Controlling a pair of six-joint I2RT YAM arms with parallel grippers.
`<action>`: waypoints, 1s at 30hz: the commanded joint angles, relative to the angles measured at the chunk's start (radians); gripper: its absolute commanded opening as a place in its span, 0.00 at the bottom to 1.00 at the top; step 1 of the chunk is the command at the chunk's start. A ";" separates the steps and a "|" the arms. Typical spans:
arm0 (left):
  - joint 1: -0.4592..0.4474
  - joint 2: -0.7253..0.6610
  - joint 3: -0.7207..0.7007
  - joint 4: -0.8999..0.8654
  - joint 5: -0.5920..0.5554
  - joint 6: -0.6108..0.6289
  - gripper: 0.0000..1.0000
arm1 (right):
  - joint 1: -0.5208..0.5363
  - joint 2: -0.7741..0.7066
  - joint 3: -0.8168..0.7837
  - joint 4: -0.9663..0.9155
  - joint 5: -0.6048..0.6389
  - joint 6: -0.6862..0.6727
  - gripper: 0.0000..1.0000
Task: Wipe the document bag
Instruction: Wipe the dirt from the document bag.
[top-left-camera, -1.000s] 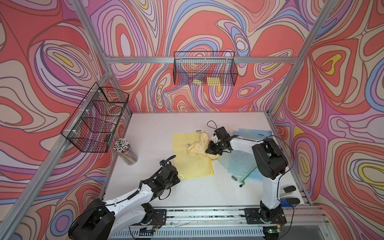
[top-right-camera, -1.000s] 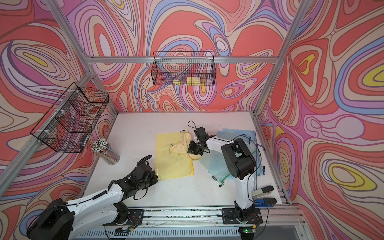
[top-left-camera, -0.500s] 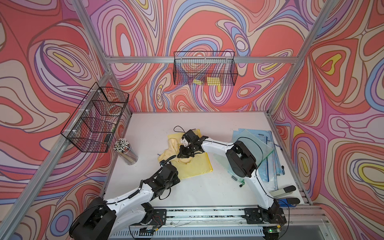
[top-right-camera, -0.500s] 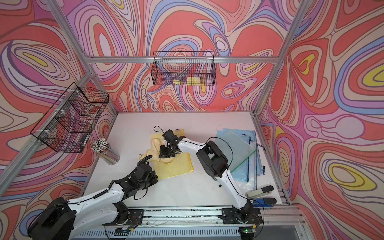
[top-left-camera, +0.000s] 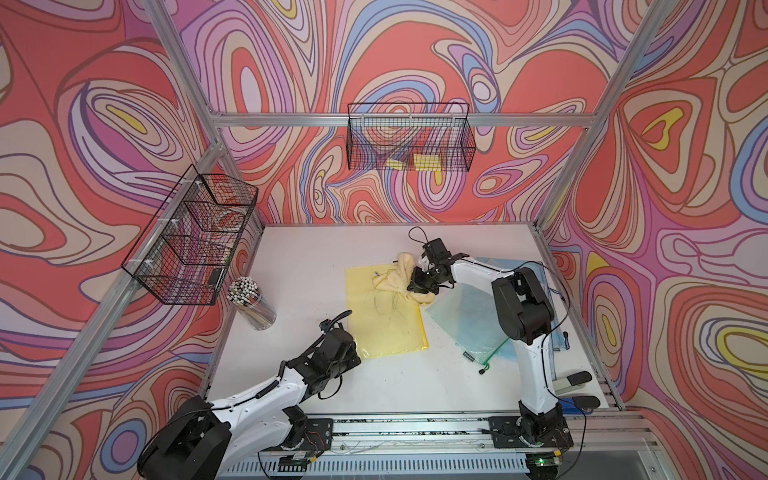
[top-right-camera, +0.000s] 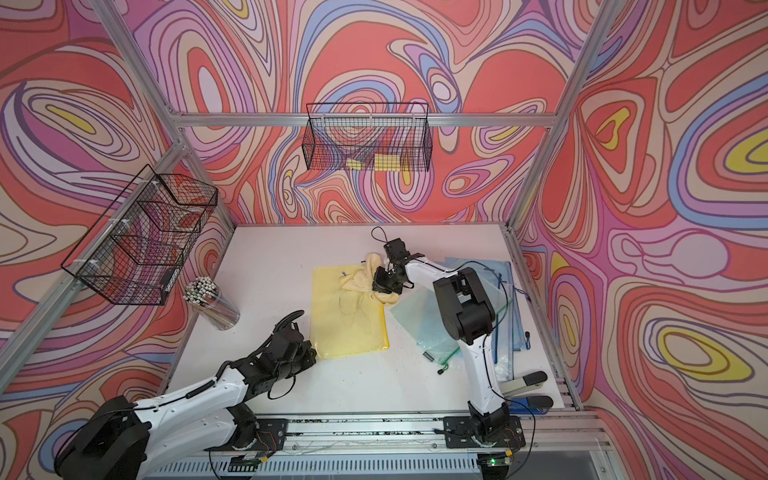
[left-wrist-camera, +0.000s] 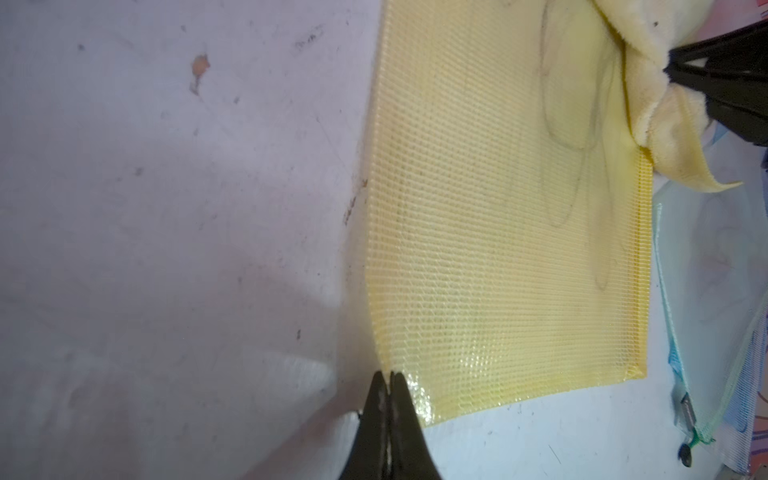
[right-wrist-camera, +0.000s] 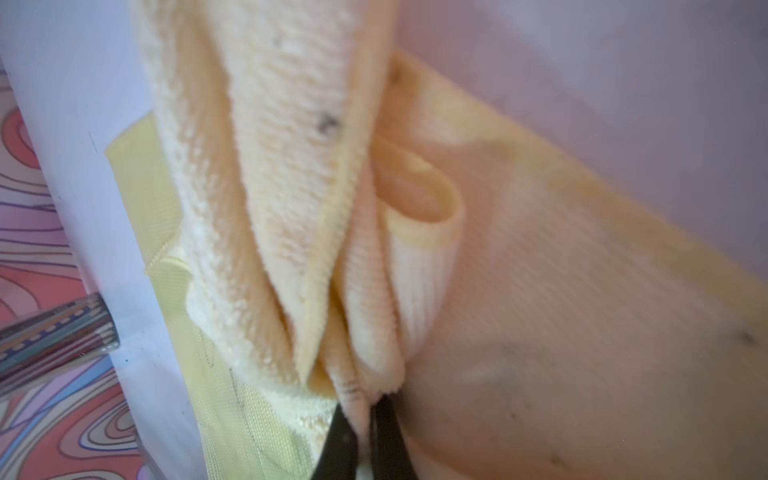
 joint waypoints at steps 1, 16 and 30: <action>-0.001 0.028 0.005 -0.005 0.011 0.003 0.00 | 0.191 0.082 0.097 -0.075 0.039 0.015 0.00; -0.001 -0.016 0.010 -0.062 0.010 0.019 0.00 | 0.096 0.194 0.177 -0.039 -0.029 0.030 0.00; -0.001 0.005 0.018 -0.040 0.026 0.019 0.00 | 0.141 0.171 0.289 -0.149 0.011 -0.038 0.00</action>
